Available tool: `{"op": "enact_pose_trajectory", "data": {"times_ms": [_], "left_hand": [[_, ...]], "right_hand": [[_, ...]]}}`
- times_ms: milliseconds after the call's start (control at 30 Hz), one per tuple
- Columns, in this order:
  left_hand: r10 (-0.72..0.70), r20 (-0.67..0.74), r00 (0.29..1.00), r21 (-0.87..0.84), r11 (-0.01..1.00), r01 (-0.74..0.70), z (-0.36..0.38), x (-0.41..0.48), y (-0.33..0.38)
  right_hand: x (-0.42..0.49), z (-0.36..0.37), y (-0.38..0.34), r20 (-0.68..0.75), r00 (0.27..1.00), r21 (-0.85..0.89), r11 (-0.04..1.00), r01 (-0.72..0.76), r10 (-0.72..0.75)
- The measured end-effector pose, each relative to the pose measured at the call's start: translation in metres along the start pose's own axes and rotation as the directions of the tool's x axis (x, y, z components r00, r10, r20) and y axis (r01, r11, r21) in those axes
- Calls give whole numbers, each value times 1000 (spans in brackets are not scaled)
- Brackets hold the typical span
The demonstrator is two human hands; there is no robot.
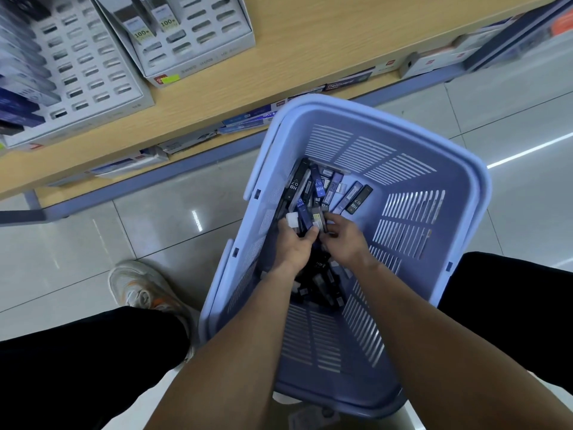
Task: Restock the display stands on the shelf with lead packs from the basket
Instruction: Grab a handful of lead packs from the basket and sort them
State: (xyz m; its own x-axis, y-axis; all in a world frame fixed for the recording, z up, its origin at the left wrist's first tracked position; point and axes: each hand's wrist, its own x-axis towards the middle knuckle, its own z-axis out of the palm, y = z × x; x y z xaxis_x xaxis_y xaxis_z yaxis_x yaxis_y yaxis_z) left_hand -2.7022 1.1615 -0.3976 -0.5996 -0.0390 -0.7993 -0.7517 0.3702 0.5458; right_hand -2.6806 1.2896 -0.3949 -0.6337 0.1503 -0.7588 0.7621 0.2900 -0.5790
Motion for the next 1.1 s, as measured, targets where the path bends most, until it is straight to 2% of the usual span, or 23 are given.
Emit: {"op": "enact_pose_trajectory", "data": {"times_ms": [167,433,567,667,767,1100], "left_hand": [[3,21,1000,27,1000,-3,-6,5,-1],[24,85,996,2,1000,-25,-6,3,-1],[33,108,994,-57,998,-27,-4,3,0],[28,110,994,-110,994,-16,-4,4,-3],[35,130,991,-159,987,-14,-6,5,-5],[50,137,989,-206,978,-21,-10,-21,11]], "right_hand": [[1,1,0,82,994,-107,991,86,-77],[-6,0,-6,114,988,-176,976,125,-106],[-10,-4,-9,15,991,-93,987,132,-131],[-13,-9,-14,-42,997,114,992,61,-57],[-15,-13,-18,-14,1000,266,964,16,-13],[-27,-29,-31,58,998,233,972,-14,0]]}}
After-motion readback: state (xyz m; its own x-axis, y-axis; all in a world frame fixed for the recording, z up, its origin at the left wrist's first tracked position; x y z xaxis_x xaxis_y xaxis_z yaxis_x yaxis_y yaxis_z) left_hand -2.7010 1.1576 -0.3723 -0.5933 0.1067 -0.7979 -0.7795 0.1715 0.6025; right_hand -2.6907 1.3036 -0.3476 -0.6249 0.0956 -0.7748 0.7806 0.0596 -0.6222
